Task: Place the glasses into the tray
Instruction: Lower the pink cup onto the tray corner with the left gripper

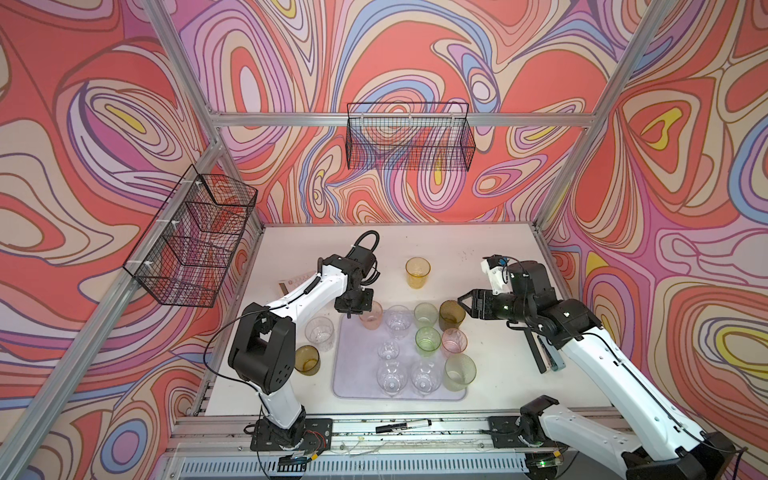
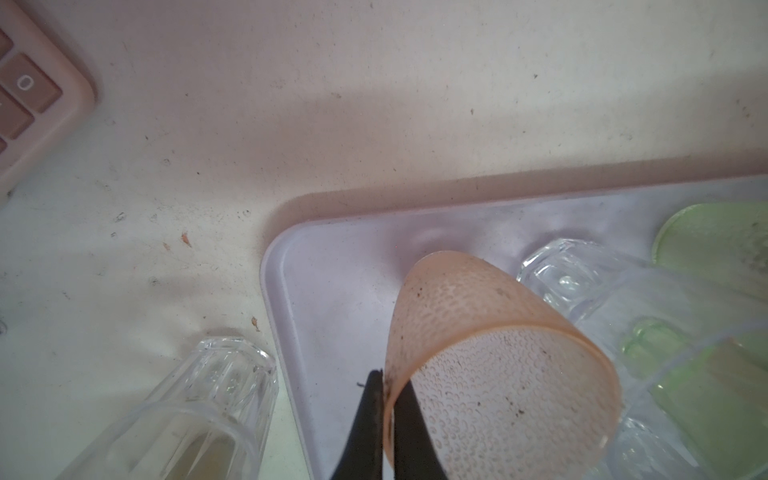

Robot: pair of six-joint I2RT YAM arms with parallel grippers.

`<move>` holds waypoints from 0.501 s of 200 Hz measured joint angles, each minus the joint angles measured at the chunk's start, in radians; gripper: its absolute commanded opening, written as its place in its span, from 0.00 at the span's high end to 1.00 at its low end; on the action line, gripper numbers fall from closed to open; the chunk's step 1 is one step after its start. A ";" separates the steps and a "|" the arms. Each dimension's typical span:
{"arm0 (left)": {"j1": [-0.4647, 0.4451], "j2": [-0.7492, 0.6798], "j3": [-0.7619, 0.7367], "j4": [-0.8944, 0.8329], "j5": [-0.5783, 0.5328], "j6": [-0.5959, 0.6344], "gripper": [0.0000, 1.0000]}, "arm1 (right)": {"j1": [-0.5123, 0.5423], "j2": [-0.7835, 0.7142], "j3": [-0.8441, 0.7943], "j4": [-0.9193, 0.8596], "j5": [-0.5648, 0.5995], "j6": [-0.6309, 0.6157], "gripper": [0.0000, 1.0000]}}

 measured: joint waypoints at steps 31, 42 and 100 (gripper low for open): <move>0.000 0.001 0.000 0.000 -0.008 0.000 1.00 | 0.000 0.000 0.000 0.000 0.000 0.000 0.30; 0.000 0.001 0.000 0.000 -0.010 0.000 1.00 | 0.000 0.000 0.000 0.000 0.000 0.000 0.30; -0.005 0.016 0.000 0.010 -0.010 0.000 1.00 | 0.000 0.000 0.000 0.000 0.000 0.000 0.30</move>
